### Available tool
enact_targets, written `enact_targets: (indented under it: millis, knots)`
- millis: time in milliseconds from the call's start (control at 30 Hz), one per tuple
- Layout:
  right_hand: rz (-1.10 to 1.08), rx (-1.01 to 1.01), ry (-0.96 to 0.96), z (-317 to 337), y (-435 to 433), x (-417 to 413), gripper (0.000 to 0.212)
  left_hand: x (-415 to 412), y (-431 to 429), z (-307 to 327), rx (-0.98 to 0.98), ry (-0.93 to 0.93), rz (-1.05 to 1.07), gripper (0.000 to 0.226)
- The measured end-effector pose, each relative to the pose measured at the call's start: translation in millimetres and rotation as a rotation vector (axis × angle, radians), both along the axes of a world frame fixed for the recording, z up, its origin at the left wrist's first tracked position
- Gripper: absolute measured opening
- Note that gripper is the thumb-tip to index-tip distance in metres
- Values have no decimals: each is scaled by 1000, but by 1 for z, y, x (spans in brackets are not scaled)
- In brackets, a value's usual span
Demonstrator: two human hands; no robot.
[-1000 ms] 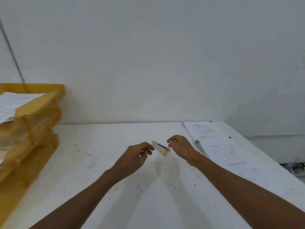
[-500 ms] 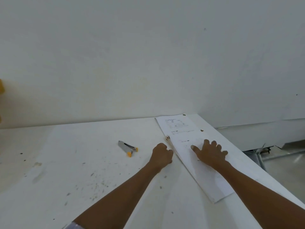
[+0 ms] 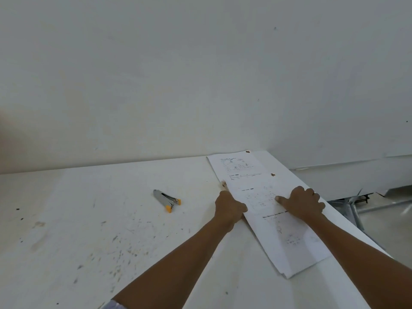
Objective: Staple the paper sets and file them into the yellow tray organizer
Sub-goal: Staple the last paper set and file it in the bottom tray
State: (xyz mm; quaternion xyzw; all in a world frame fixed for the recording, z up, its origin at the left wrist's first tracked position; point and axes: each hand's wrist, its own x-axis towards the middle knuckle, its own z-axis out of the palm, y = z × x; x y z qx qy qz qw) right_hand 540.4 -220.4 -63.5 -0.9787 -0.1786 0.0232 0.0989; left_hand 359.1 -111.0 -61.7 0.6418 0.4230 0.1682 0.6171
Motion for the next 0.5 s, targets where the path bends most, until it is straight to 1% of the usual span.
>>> enact_targets:
  millis: [67,133,167,200,267,300,400,500]
  knots:
    - [-20,26,68,4,-1,5,81,4,-5,0,-18,1,29,42]
    - [-41,61,127,5,-3,8,86,6,-13,1,4,34,81,56]
    - [-52,73,149,4,-4,8,90,7,-15,-1,22,39,101,57]
    - [-62,81,164,4,-5,7,94,9,-18,-3,28,17,105,51]
    - [-72,97,183,4,-5,4,100,9,-25,-6,45,-37,72,27]
    - [-74,105,196,4,-6,4,101,9,-28,-7,68,-48,50,19]
    - [-83,123,227,5,-6,0,105,4,-32,-5,93,-93,19,21]
    - [-79,157,199,9,-2,-12,107,-9,-26,2,-2,-170,74,35]
